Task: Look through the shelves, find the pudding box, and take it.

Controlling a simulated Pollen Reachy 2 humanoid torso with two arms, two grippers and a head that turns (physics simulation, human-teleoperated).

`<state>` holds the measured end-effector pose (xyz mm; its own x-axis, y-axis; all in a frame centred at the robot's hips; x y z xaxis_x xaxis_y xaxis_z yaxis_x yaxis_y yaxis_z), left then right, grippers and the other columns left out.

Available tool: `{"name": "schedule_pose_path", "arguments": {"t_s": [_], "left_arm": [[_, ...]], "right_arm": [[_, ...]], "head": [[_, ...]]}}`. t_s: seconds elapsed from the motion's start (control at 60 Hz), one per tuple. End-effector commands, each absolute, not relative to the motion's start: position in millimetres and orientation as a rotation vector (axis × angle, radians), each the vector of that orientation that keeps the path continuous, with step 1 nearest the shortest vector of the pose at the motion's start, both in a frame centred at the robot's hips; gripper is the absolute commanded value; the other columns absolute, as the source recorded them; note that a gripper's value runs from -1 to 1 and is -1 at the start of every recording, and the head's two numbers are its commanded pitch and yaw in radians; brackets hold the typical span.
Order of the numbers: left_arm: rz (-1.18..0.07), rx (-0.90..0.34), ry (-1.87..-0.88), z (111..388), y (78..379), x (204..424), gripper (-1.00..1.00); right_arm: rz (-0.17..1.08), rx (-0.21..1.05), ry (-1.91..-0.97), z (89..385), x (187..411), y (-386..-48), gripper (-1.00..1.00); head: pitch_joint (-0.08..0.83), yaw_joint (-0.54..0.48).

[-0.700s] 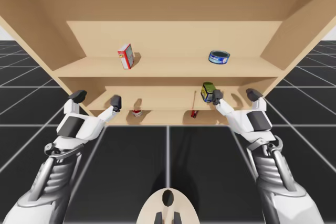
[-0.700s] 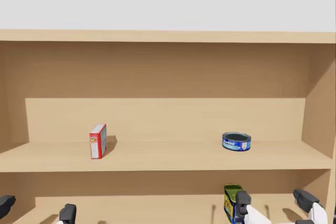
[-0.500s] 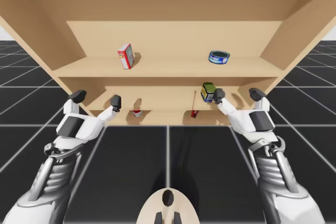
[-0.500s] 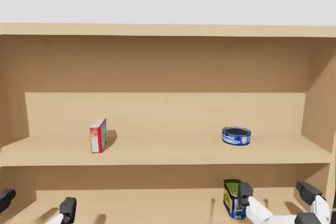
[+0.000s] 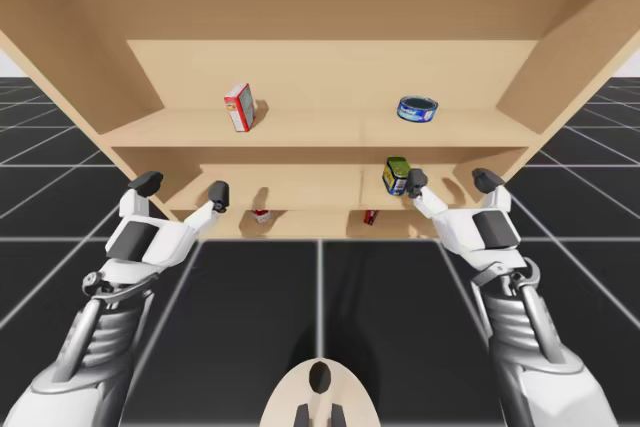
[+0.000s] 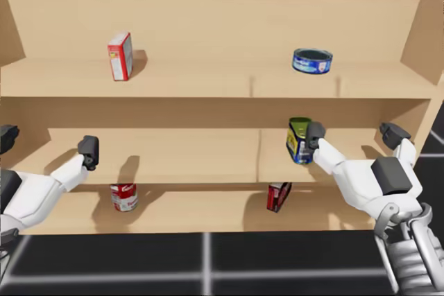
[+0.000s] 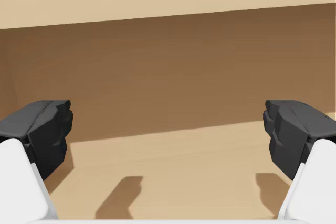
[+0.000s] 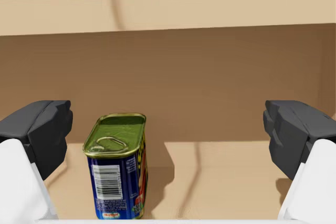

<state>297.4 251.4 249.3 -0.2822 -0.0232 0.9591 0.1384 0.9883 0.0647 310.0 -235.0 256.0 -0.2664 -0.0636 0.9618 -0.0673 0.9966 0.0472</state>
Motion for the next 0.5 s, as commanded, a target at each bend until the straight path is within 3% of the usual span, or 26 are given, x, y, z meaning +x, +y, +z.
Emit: {"name": "schedule_pose_path", "arguments": {"t_s": [0.017, 0.233, 0.333, 0.433, 0.5], "left_arm": [[-0.158, -0.086, -1.852, 249.9, 251.8, 297.5, -1.0], [-0.157, -0.097, -1.85, 250.5, 251.0, 296.9, -1.0], [-0.156, -0.105, -1.849, 250.6, 250.5, 296.8, -1.0], [-0.151, -0.105, -1.848, 250.5, 250.9, 296.9, -1.0], [-0.144, -0.103, -1.848, 250.8, 251.7, 296.8, -1.0]], "right_arm": [[0.003, 0.1, -1.838, 254.7, 310.2, -232.8, -1.0], [0.014, 0.089, -1.833, 254.4, 309.6, -229.8, -1.0], [0.012, 0.069, -1.835, 256.8, 306.1, -225.3, -1.0], [0.02, 0.135, -1.814, 265.7, 291.3, -220.0, -1.0], [-0.015, 0.099, -1.809, 271.6, 277.9, -213.8, -1.0]], "head": [[0.471, -0.08], [0.589, -0.21], [0.604, -0.23], [0.598, -0.23], [0.593, -0.22]]}}
